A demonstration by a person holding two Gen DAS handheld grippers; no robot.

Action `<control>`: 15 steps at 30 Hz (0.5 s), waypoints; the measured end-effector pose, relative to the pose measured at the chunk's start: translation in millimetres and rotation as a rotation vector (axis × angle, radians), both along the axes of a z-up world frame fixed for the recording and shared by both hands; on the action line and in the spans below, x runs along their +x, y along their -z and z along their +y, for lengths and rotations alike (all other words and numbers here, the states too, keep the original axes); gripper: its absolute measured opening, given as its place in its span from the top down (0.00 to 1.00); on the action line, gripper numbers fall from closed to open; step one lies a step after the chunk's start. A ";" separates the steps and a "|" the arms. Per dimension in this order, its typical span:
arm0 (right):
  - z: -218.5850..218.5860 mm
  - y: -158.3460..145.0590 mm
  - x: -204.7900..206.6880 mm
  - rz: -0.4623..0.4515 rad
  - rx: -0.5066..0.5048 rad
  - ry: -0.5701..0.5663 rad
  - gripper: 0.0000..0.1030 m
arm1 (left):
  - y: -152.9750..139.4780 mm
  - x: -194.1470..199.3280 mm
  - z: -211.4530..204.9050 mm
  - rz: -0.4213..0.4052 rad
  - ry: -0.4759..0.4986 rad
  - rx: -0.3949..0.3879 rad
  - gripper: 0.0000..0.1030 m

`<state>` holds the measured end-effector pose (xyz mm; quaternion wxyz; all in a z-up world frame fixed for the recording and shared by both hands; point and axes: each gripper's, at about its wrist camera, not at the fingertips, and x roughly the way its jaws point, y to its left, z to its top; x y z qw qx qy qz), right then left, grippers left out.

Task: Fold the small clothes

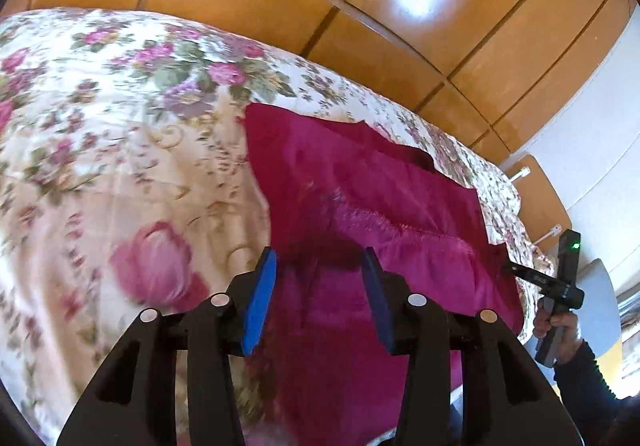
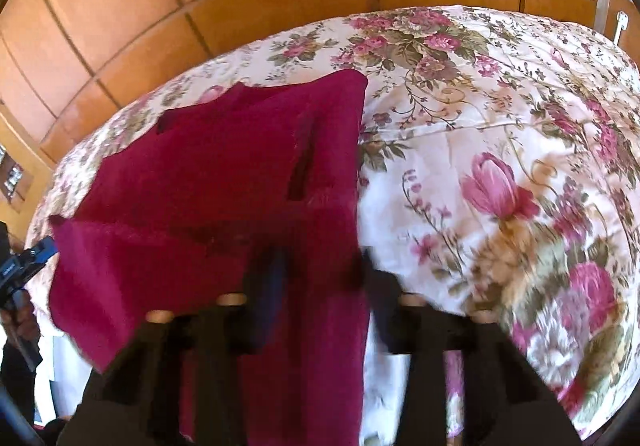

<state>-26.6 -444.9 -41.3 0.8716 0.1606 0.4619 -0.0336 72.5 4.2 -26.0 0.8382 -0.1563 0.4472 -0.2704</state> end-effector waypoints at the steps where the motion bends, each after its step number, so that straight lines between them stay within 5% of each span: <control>1: 0.5 -3.1 -2.3 -0.015 0.005 -0.006 0.93 | 0.6 0.7 -3.2 -0.007 0.014 0.006 0.78; 4: 3.9 -19.9 -20.0 -0.057 -0.025 -0.013 0.94 | -2.4 -2.9 -6.0 -0.043 0.051 -0.002 0.92; 10: 4.9 -66.7 -43.9 -0.184 0.005 0.007 0.94 | -25.7 -18.6 7.2 -0.097 0.025 -0.053 0.93; 15: -3.0 -94.7 -9.1 -0.268 0.007 0.034 0.94 | -61.2 -2.0 1.7 -0.175 0.004 -0.040 0.93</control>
